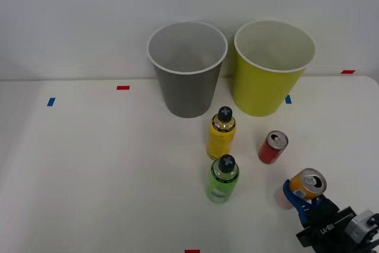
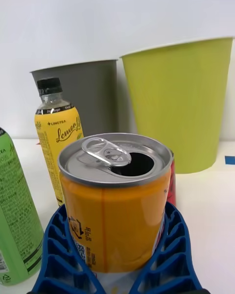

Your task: Put cans in the gray bin, plastic bottles in the light green bin

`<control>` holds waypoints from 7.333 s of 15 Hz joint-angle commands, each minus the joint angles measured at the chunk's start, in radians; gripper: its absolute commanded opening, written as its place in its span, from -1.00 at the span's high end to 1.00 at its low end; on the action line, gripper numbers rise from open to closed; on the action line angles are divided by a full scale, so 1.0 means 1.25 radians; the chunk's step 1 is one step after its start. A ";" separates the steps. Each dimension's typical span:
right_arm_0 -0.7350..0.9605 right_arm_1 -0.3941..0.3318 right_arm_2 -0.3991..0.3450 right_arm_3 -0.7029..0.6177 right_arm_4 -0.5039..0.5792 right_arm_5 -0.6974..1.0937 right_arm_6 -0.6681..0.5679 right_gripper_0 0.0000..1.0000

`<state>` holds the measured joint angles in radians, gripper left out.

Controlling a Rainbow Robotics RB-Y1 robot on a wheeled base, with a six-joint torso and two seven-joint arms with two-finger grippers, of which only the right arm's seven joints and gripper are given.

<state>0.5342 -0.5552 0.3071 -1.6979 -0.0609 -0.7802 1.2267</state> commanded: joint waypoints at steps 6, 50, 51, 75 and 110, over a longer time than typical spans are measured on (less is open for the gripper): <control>-0.043 -0.055 -0.036 -0.109 -0.051 0.008 -0.167 1.00; -1.016 0.201 0.084 0.094 -0.043 0.781 -0.228 1.00; -1.016 0.199 0.084 0.094 -0.045 0.781 -0.229 0.96; -0.989 0.078 0.086 0.021 -0.153 0.759 -0.259 -1.00; 0.535 0.075 -0.257 -0.360 0.130 0.106 -0.190 -1.00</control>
<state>1.1919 -0.4873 -0.0136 -2.2068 0.0887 -0.5794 0.9724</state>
